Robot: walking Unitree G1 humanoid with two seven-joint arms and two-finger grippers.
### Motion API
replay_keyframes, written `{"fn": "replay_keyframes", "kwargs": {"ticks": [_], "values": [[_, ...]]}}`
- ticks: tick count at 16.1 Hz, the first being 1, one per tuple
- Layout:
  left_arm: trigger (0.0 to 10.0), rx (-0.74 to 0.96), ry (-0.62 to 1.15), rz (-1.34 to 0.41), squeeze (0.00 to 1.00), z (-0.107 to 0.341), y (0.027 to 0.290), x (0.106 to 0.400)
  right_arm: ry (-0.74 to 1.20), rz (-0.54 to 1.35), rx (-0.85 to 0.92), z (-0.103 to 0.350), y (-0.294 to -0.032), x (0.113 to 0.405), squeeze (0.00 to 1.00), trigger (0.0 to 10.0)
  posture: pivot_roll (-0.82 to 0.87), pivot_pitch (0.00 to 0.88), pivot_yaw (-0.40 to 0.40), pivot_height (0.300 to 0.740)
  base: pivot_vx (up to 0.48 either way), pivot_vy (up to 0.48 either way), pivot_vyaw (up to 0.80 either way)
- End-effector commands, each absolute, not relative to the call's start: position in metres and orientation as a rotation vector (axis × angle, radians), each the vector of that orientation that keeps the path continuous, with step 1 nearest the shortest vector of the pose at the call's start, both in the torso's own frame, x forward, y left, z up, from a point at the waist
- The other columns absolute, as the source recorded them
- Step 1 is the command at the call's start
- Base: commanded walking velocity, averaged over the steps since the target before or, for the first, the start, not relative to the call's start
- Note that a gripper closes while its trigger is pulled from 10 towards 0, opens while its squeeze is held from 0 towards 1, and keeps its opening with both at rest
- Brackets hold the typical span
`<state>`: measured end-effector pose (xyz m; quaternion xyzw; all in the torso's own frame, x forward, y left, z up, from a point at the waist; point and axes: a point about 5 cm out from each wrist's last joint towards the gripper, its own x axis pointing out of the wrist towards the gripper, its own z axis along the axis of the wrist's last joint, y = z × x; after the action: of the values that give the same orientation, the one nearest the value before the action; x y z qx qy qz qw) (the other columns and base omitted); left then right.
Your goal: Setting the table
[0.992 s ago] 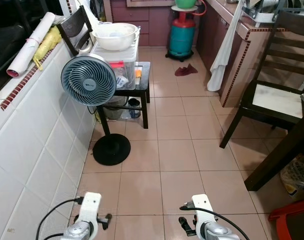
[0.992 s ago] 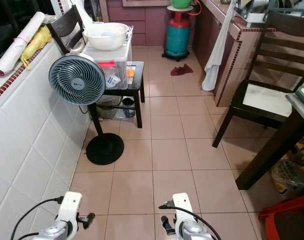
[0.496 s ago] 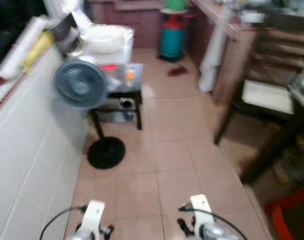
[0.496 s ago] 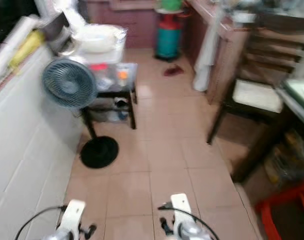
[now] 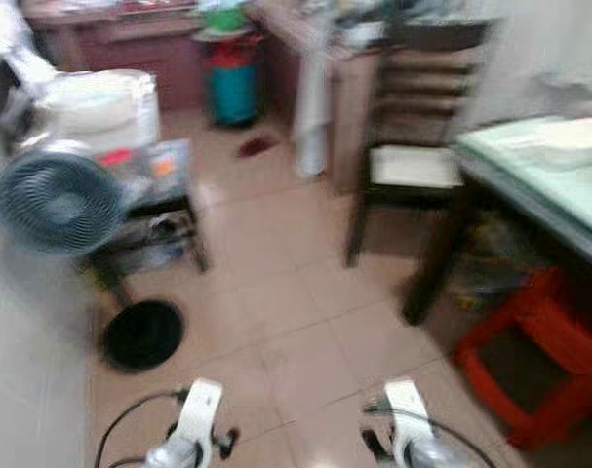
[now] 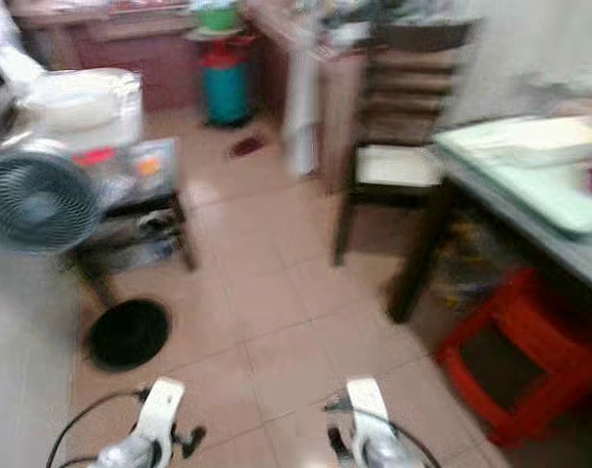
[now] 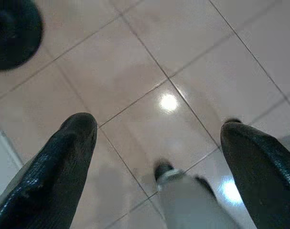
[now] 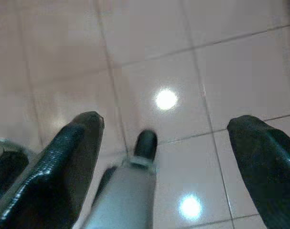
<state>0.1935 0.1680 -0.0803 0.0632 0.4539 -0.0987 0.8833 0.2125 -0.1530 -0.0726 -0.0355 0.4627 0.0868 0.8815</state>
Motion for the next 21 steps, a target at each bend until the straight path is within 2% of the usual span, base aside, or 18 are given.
{"fn": "replay_keyframes", "kwargs": {"ticks": [1,6,16,21], "values": [[10.0,0.147,0.967,-0.189,0.0,-0.082,0.173,0.19,0.981,0.191,-0.062,-0.076,-0.147,0.207,0.0,10.0,-0.04,0.0,0.057,0.74,0.0,0.0,-0.75],[10.0,0.147,0.967,-0.188,0.0,-0.082,0.17,0.19,0.98,0.19,-0.068,-0.075,-0.149,0.209,0.0,10.0,-0.04,0.0,0.054,0.74,0.0,0.0,-0.76],[10.0,0.197,0.986,-0.165,0.0,-0.084,0.187,0.184,0.98,0.188,-0.062,-0.074,-0.147,0.21,0.0,10.0,-0.04,0.0,0.059,0.74,0.0,0.0,-0.75],[10.0,0.217,0.982,-0.171,0.0,-0.082,0.187,0.187,0.987,0.194,-0.06,-0.077,-0.145,0.206,0.0,10.0,-0.03,0.0,0.062,0.74,0.0,0.0,-0.75]]}}
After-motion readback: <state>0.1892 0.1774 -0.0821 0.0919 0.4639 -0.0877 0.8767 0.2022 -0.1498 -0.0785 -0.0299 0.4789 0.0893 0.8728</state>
